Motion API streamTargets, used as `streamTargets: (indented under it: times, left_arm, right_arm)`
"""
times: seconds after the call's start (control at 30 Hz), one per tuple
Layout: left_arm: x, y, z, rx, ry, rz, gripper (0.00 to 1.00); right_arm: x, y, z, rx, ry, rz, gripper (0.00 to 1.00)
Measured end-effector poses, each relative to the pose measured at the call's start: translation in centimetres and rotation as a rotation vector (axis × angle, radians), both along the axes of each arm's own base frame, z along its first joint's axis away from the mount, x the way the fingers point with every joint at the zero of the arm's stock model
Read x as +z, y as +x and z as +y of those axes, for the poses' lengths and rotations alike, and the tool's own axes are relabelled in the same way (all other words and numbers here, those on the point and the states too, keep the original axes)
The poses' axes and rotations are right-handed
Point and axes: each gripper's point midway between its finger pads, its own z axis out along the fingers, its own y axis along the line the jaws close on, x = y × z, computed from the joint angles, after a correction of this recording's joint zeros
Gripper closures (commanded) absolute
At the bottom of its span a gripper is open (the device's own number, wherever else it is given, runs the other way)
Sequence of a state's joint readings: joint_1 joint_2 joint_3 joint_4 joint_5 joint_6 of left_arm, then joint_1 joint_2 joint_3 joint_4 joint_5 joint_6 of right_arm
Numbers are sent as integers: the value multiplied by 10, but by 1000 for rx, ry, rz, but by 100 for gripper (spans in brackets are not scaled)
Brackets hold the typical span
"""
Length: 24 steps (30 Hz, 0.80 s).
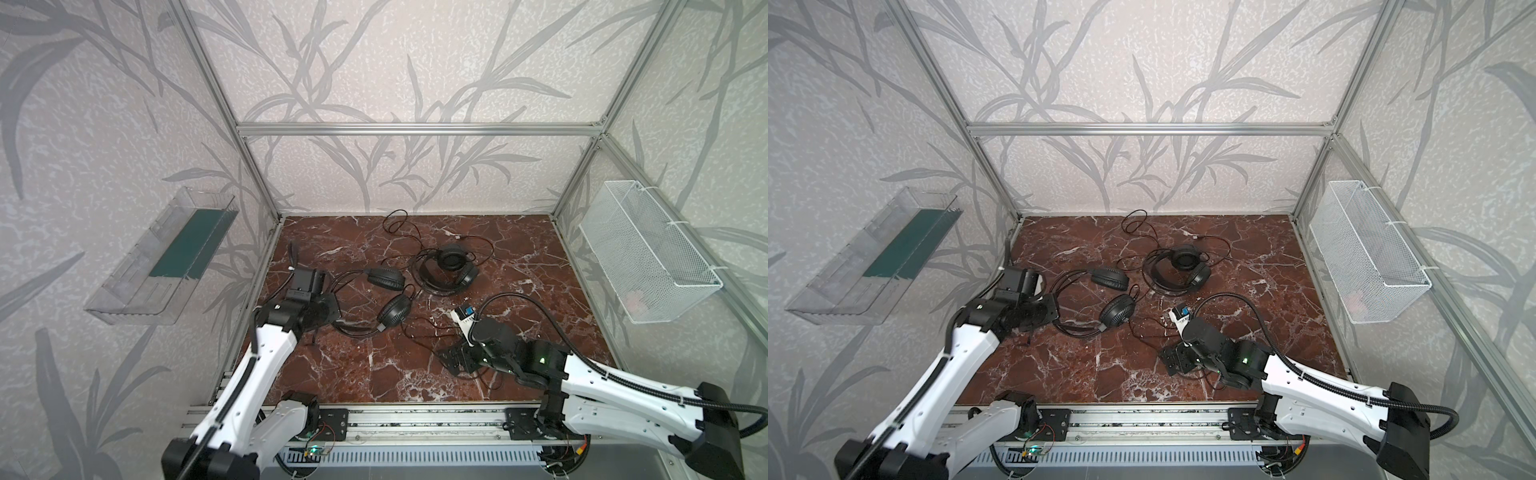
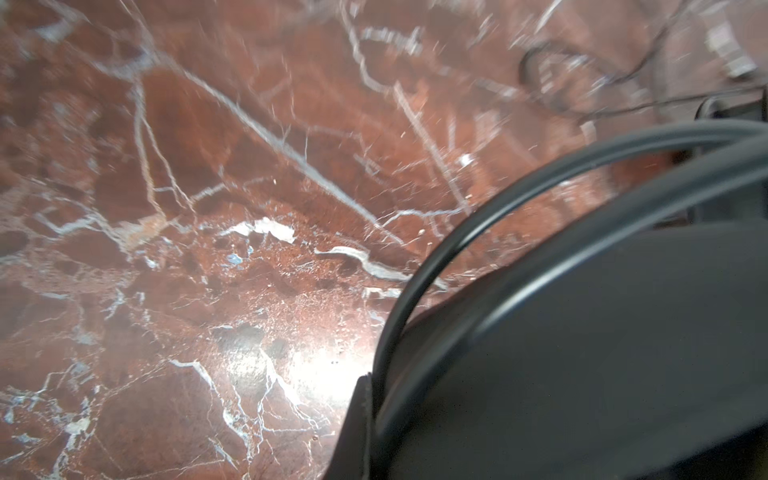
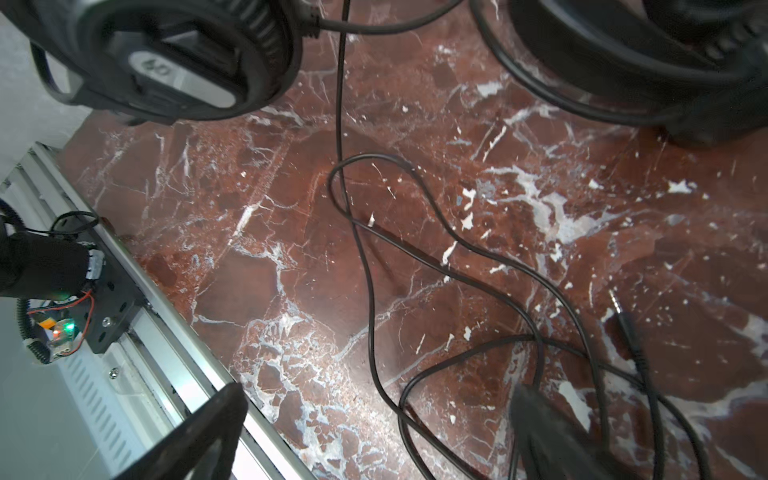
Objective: Wrap the headphones
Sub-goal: 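Lift the headphones by the headband with the left gripper toward the robot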
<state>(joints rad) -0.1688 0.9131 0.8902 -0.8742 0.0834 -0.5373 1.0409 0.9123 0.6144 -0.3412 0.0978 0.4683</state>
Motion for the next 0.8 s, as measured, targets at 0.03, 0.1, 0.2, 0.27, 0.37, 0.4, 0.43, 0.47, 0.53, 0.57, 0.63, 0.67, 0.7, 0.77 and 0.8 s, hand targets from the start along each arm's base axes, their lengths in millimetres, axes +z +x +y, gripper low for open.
streamTargets:
  times: [0.03,0.1,0.2,0.27,0.37,0.4,0.43,0.47,0.53,0.57,0.63,0.67,0.7,0.77,0.8]
  left_arm:
    - [12,-6,1,-4,-5,-36,100]
    - [32,-16,1,-14,-10,-75,100]
    - [67,-21,-1,-47,-8,-126,100]
    - [80,-22,-4,-63,-12,-137,100]
    - [92,-27,-7,-83,-14,-118,100]
    - [94,-29,-7,-88,-12,-102,100]
    - [96,-30,-8,-91,-10,-88,100]
    - [97,-32,-9,-93,-10,-78,100]
    - [107,-36,-11,-98,-20,-74,100]
    - [114,-37,-13,-103,-30,-84,100]
    - [136,-37,-20,-119,-67,-124,100]
    - [146,-37,-24,-131,-90,-145,100]
    - [158,-36,-30,-146,-118,-170,100]
    - [175,-35,-40,-171,-173,-204,100]
    - [182,-34,-44,-181,-200,-213,100]
  right_arm:
    - [9,1,2,12,15,-25,1]
    - [28,3,5,34,51,-78,1]
    - [59,4,9,66,117,-166,1]
    - [74,6,11,79,151,-217,1]
    - [85,7,13,95,167,-263,1]
    - [86,7,14,99,166,-270,1]
    - [86,7,14,106,165,-274,1]
    - [87,6,15,112,167,-276,1]
    - [90,6,16,123,182,-288,1]
    - [92,5,16,125,194,-299,1]
    - [95,3,15,134,230,-325,1]
    - [96,1,15,141,253,-340,1]
    - [96,-1,15,146,272,-352,1]
    - [93,-3,15,155,298,-369,1]
    - [90,-3,16,159,303,-375,1]
